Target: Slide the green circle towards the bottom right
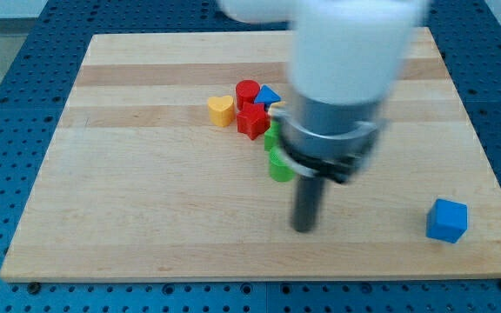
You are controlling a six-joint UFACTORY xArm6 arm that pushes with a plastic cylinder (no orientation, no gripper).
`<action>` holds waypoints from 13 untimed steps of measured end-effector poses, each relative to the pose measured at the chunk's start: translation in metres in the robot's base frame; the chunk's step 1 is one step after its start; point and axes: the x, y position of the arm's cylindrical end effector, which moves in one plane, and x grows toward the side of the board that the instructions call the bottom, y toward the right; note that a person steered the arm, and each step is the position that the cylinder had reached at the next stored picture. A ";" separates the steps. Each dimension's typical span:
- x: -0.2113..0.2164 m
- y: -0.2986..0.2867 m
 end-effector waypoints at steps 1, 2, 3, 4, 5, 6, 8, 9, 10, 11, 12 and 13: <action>-0.073 -0.066; -0.108 -0.066; -0.090 -0.028; -0.077 0.024; -0.073 0.064; -0.065 0.088; -0.060 0.070; -0.037 0.054; -0.023 0.078; -0.023 0.092; -0.032 0.081; -0.053 0.083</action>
